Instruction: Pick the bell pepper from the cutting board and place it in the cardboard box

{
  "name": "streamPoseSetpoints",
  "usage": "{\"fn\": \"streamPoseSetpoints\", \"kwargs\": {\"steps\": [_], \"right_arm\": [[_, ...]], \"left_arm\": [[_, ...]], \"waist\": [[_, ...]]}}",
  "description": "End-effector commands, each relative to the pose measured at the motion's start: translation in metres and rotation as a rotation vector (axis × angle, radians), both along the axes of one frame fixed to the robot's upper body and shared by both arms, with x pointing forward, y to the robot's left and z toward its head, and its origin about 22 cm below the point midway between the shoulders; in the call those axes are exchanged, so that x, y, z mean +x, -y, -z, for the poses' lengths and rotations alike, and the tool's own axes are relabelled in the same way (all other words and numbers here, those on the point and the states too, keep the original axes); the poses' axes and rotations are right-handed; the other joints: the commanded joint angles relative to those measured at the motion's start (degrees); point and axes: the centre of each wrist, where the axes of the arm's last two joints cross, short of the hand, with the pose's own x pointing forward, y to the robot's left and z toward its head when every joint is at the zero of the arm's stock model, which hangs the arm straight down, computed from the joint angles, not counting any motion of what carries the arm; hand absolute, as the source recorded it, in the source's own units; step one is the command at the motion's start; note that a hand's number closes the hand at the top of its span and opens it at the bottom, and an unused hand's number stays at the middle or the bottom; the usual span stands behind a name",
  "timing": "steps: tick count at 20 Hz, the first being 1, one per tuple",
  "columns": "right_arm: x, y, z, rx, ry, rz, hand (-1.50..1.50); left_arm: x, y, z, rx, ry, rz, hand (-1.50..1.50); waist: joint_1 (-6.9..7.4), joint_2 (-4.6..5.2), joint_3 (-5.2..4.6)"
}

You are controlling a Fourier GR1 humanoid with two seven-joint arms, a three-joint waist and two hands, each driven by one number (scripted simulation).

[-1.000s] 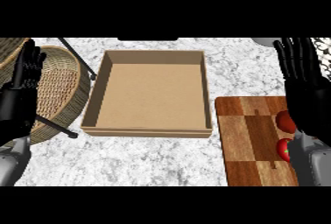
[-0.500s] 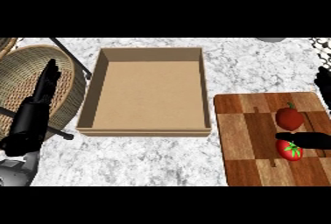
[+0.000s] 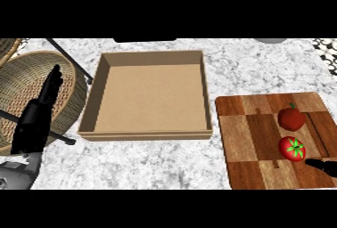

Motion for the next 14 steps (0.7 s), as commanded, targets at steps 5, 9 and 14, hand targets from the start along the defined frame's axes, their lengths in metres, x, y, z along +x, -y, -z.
{"fn": "streamPoseSetpoints", "kwargs": {"steps": [5,9,14], "right_arm": [[-0.016,0.052,-0.030,-0.388,-0.217,-0.050,-1.50],[-0.002,0.055,-0.048,-0.464,-0.358,-0.103,-1.50],[0.013,0.057,-0.063,-0.587,-0.556,-0.145,-1.50]], "left_arm": [[-0.011,-0.049,0.042,0.083,-0.223,-0.191,0.00],[-0.007,-0.043,0.039,0.078,-0.216,-0.172,0.00],[0.001,-0.039,0.036,0.059,-0.227,-0.155,0.00]], "waist": [[2.59,1.47,-2.08],[3.95,1.23,-2.11],[4.99,1.50,-2.16]]}}
